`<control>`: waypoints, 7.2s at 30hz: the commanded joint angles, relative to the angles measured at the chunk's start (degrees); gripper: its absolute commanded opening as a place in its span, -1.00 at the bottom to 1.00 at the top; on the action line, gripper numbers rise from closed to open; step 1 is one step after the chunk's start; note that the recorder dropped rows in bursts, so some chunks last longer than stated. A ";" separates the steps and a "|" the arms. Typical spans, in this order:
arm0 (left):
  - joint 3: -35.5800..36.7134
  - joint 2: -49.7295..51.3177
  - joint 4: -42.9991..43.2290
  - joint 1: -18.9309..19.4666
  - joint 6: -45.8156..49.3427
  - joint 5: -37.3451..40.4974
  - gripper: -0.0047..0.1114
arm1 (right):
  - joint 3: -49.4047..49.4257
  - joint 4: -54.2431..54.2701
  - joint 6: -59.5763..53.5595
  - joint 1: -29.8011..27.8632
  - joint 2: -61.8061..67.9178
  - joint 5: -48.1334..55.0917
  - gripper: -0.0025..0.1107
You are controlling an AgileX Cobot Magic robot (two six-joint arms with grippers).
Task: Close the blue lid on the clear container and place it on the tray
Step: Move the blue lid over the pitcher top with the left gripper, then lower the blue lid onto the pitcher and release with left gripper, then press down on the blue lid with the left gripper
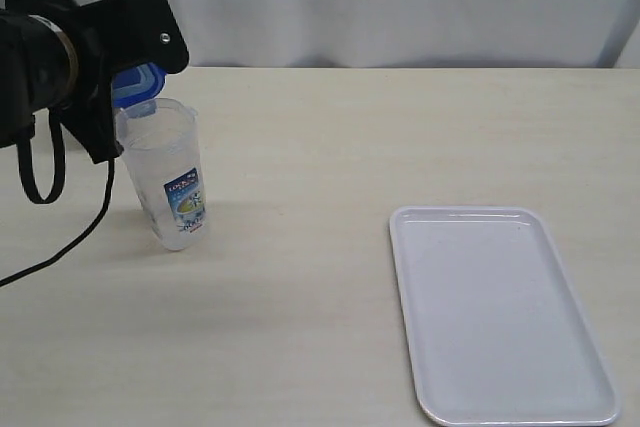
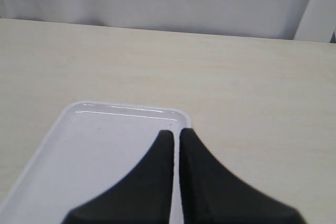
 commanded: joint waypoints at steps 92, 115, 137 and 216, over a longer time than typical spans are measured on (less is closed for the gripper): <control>1.88 0.00 -4.18 -10.45 -5.50 9.38 -0.92 | 0.09 -0.12 -0.15 0.08 -0.31 -0.05 -0.88; 1.88 0.00 -15.56 -11.86 4.30 6.28 -0.92 | 0.09 -0.12 -0.15 0.08 -0.31 -0.05 -0.88; 1.88 0.00 -20.15 -11.86 7.96 2.55 -0.92 | 0.09 -0.12 -0.15 0.08 -0.31 -0.05 -0.88; -8.95 8.16 -103.83 35.76 60.08 -5.54 -0.92 | 0.09 -0.12 -0.15 0.08 -0.31 -0.05 -0.88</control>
